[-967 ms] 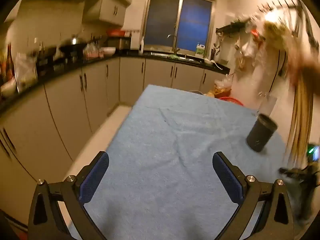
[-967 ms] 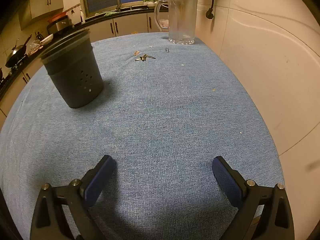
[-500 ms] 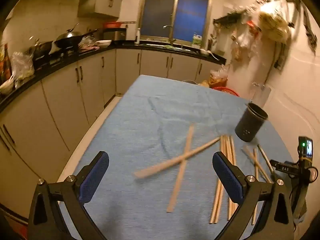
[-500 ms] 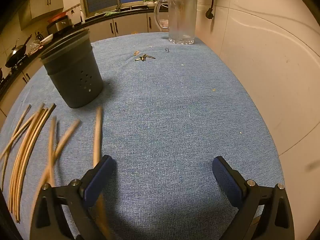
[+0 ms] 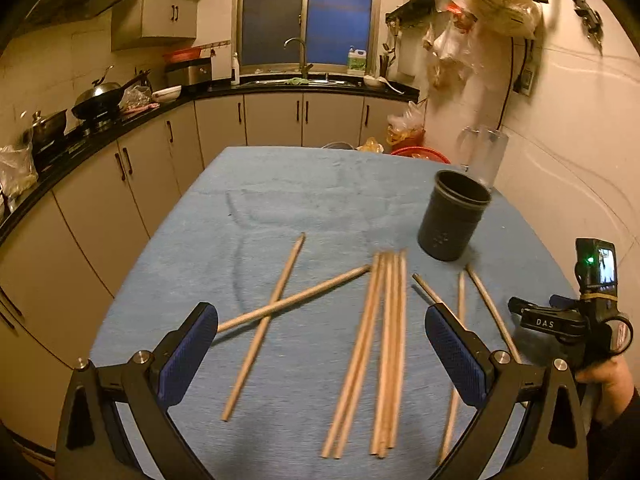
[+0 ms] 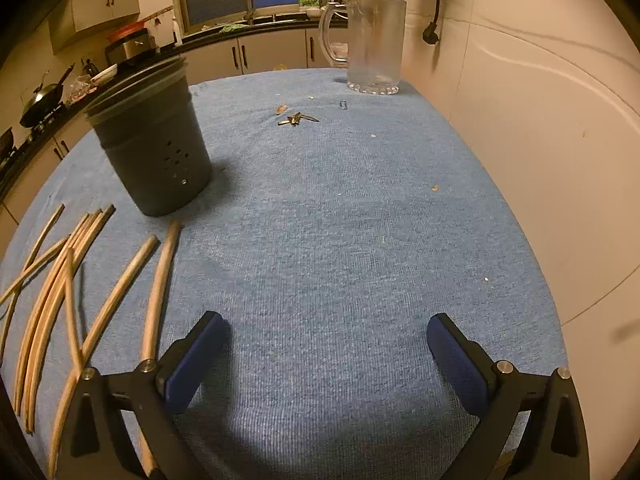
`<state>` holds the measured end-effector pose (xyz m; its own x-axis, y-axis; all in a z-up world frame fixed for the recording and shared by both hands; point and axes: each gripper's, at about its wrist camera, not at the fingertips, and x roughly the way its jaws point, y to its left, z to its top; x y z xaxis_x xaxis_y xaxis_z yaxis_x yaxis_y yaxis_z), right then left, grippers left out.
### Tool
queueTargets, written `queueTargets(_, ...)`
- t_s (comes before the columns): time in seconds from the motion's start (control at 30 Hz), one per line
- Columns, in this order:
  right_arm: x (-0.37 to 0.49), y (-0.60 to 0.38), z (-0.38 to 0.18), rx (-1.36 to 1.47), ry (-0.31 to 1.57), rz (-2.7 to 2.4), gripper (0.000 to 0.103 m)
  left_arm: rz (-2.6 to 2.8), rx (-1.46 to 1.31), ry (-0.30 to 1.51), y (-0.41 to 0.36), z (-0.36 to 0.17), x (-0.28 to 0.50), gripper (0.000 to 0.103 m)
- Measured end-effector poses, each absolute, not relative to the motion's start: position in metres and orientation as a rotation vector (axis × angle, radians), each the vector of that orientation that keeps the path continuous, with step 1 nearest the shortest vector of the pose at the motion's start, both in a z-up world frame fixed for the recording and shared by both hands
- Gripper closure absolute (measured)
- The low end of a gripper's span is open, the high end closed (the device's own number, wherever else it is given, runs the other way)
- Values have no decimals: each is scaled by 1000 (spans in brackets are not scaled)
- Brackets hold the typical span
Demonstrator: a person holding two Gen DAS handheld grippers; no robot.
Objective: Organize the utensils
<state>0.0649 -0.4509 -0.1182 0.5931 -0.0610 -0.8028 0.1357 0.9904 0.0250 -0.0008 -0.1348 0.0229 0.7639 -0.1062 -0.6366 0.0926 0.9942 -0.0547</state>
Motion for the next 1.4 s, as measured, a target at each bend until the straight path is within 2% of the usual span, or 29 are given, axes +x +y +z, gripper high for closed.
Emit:
queueTargets(0.27, -54, -416, -37, 50, 590, 8, 2, -126, 14, 681, -143, 20, -29, 0)
queueTargets(0.5, -140, -374, 4, 70, 329, 19, 2, -137, 37, 655, -123, 28, -63, 0)
queueTargets(0.77, -190, -348, 7, 74, 226, 12, 2, -121, 33, 567, -107, 36, -100, 0)
queueTargets(1.0, -218, -349, -4, 116, 204, -79, 2, -129, 23, 559, -103, 30, -113, 0)
queueTargets(1.4, -224, -350, -1, 94, 186, -117, 2, -133, -5, 496, -95, 36, -130, 0)
